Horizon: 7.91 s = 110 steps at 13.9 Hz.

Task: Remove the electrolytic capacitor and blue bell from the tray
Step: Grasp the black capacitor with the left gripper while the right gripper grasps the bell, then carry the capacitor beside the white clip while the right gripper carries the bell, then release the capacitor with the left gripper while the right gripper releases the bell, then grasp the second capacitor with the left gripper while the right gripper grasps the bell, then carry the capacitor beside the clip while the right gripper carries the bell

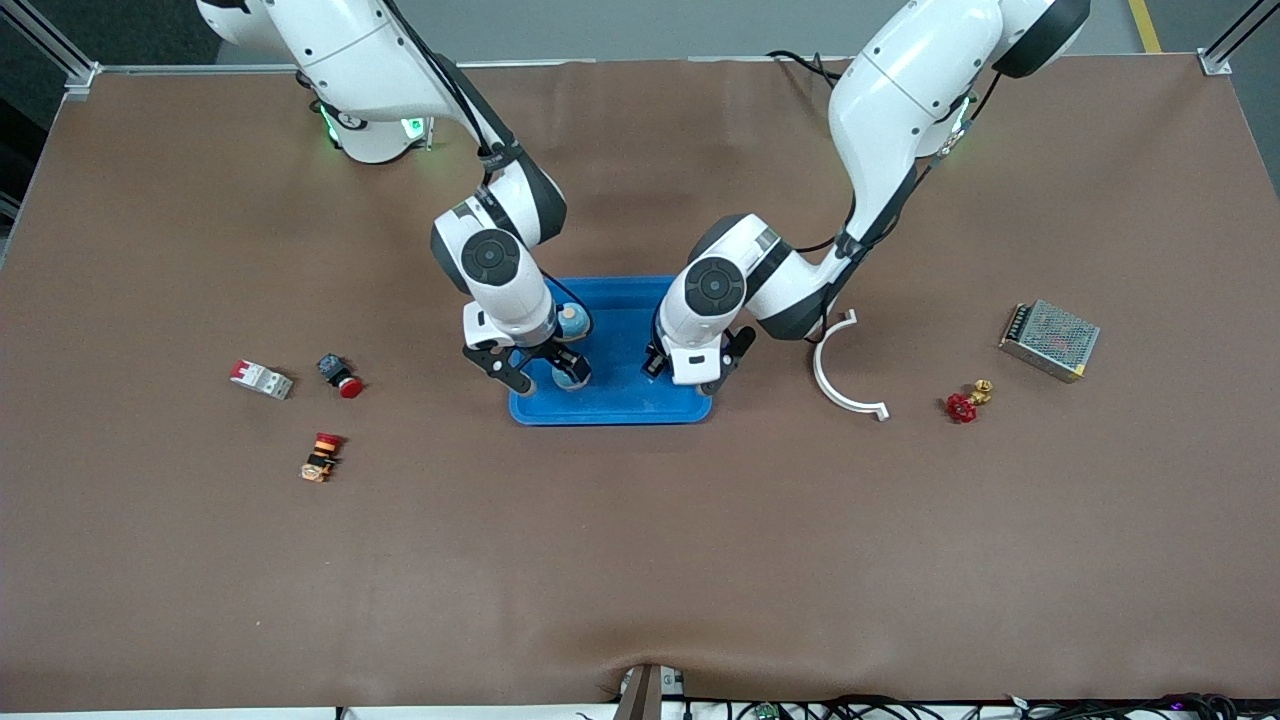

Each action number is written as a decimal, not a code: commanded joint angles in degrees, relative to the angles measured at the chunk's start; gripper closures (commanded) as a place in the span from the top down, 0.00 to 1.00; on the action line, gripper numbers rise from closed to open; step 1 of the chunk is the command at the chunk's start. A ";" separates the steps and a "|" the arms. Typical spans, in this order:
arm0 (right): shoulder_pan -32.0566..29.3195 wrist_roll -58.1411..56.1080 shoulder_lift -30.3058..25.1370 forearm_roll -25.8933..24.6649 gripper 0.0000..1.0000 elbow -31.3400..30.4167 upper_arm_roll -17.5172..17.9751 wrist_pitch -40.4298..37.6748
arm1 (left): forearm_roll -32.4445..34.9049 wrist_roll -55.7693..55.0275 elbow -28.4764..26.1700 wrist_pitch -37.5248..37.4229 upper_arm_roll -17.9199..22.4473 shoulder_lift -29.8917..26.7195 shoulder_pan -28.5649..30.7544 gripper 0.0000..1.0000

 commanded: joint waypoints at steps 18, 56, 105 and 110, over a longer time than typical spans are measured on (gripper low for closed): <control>-1.73 -8.39 1.77 -0.53 0.00 18.79 -0.82 -27.16 | 4.52 12.41 -0.38 -23.90 -0.59 -14.13 13.67 0.00; -46.58 -91.55 1.26 -2.20 1.00 14.05 -0.29 -24.17 | 7.60 29.84 -24.03 -5.45 -4.36 -19.93 33.01 1.00; 3.46 -12.80 -7.45 4.13 0.00 -3.89 -0.82 -15.27 | 9.79 10.99 -12.42 -21.88 -21.68 -17.82 43.62 0.00; -7.78 -32.75 -14.91 3.43 0.00 -2.46 -0.99 -31.14 | 10.85 29.01 -18.48 -22.51 -21.60 -19.15 57.16 0.00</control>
